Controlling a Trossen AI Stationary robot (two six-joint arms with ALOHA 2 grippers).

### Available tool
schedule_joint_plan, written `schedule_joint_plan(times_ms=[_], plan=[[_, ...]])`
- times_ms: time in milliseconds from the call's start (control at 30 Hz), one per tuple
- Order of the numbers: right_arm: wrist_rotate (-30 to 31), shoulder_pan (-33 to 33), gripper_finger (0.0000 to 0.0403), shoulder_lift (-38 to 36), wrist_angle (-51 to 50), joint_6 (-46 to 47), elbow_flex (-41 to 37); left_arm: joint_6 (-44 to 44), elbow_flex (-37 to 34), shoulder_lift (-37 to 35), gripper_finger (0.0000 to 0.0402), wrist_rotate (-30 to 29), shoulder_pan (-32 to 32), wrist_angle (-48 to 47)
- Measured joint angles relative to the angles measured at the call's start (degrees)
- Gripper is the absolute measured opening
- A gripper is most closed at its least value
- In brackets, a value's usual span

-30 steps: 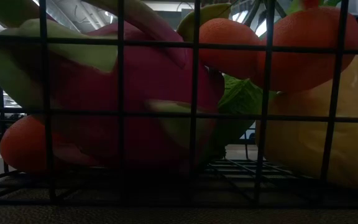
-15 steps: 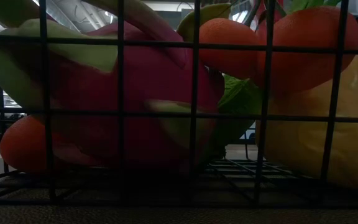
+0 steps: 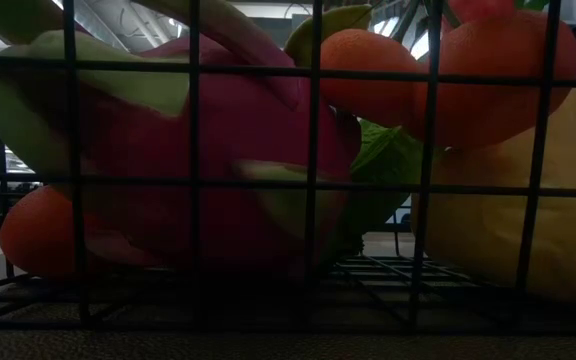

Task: Build produce basket
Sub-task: Put the carrot into the black mesh basket, then put the eggplant into the black mesh basket

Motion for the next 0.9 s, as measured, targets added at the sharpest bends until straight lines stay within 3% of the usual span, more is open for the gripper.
schedule_joint_plan(times_ms=[200,633,900], plan=[[-2.1,0.0,0.0,0.0,3.5,0.1,-4.0,0.1,0.0,0.0,0.0084,0.0,0.0,0.0],[-5.8,-0.3,0.0003,0.0,3.9,-0.8,-4.4,0.2,0.0,0.0,0.0084,-1.2,0.0,0.0],[-9.9,-0.6,0.0074,0.0,4.3,-3.9,-4.1,0.2,0.0,0.0,0.0084,-1.2,0.0,0.0]])
